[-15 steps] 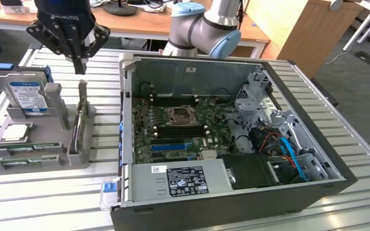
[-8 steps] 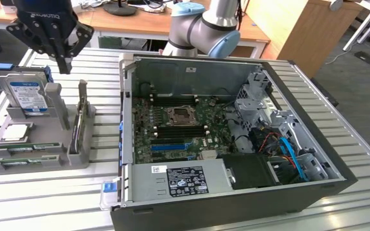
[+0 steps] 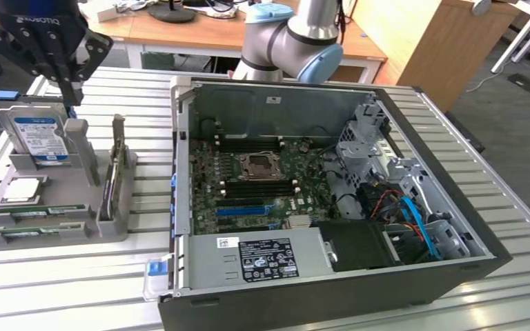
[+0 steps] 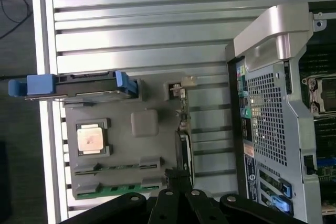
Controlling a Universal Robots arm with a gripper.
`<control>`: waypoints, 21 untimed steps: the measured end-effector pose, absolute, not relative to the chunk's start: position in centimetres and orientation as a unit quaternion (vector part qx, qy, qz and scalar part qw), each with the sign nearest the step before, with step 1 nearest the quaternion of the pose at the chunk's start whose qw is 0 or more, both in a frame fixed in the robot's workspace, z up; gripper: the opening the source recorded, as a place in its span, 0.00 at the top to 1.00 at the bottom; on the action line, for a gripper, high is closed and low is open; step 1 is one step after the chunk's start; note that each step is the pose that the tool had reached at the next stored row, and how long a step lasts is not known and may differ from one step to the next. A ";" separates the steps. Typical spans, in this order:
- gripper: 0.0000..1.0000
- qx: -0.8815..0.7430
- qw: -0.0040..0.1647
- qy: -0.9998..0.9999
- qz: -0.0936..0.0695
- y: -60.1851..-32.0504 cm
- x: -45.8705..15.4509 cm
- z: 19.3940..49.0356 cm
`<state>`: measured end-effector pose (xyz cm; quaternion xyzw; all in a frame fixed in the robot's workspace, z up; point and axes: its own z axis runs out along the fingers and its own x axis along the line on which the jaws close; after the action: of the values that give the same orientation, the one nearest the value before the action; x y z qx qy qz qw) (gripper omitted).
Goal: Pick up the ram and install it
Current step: 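Reach for the ram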
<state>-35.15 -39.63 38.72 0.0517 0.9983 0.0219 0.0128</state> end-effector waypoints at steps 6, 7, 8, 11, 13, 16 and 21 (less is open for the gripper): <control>0.89 0.053 0.013 0.998 0.022 -39.6 -37.1 38.7; 0.89 0.054 0.013 0.998 0.022 -39.6 -37.5 38.7; 0.89 0.054 0.013 0.998 0.022 -39.6 -37.8 38.7; 0.89 0.055 0.013 0.998 0.022 -39.6 -38.9 38.6; 0.89 0.056 0.013 0.998 0.022 -39.6 -39.6 38.6; 0.89 0.057 0.013 0.998 0.022 -39.6 -40.6 38.6; 0.89 0.058 0.013 0.998 0.022 -39.6 -42.0 38.5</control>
<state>-42.04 -39.55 38.54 0.0580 0.9980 0.0218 0.0129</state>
